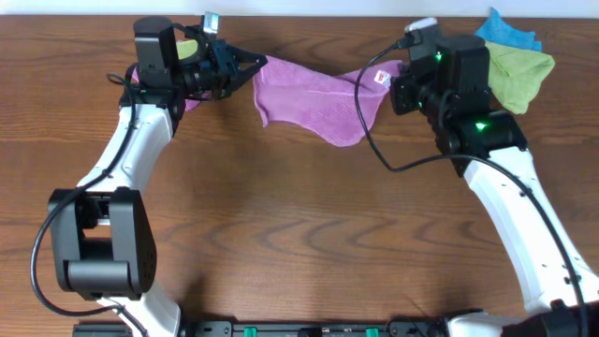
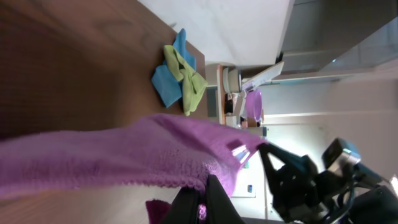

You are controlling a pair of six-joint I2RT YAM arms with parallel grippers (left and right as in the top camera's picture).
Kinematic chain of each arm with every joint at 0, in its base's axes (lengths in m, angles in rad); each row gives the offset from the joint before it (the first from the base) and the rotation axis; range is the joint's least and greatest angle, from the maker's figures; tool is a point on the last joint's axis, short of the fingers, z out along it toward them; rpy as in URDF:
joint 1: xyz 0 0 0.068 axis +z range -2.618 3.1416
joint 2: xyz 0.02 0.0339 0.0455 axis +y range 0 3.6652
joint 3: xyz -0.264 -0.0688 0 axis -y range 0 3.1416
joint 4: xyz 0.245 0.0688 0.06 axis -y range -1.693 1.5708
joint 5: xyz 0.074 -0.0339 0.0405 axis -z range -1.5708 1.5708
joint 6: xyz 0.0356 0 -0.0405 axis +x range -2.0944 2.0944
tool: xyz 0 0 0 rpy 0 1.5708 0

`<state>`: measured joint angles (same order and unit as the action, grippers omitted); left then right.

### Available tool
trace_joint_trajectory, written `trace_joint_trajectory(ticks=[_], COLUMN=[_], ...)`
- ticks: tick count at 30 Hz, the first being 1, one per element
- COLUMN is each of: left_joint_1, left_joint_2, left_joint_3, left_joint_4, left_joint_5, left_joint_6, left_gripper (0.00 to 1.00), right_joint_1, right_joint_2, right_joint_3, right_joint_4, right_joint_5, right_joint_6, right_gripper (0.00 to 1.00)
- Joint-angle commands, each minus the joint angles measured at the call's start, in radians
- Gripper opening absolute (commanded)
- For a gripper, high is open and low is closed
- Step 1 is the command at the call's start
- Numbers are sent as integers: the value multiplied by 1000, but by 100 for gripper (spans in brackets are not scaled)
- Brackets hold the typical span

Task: Fold the cloth
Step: 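Lift the purple cloth with both grippers and stretch it forward, then lower the stretched purple cloth back toward the table with both grippers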

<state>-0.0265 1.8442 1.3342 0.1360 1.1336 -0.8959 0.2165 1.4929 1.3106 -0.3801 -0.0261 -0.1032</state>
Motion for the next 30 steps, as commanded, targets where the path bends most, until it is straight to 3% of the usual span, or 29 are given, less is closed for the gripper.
trace_joint_trajectory(ticks=[1, 11, 15, 20, 25, 30], left_joint_1=[13, 10, 12, 18, 43, 68], left_joint_2=[-8, 0, 2, 2, 1, 1], left_joint_3=[26, 26, 26, 26, 26, 26], left_joint_4=[3, 91, 106, 107, 94, -117], left_joint_5=[-40, -249, -266, -159, 6, 119], left_joint_6=[48, 62, 65, 78, 90, 219], left_gripper=[6, 6, 6, 6, 6, 6], right_joint_1=[-13, -26, -35, -34, -13, 19], right_joint_2=[36, 187, 220, 218, 218, 206], right_joint_3=[18, 22, 69, 123, 222, 230], right_joint_4=[64, 319, 333, 287, 80, -82], right_joint_5=[4, 53, 53, 52, 14, -9], right_joint_6=[-62, -138, -138, -138, -138, -137], right_gripper=[1, 1, 1, 1, 1, 1])
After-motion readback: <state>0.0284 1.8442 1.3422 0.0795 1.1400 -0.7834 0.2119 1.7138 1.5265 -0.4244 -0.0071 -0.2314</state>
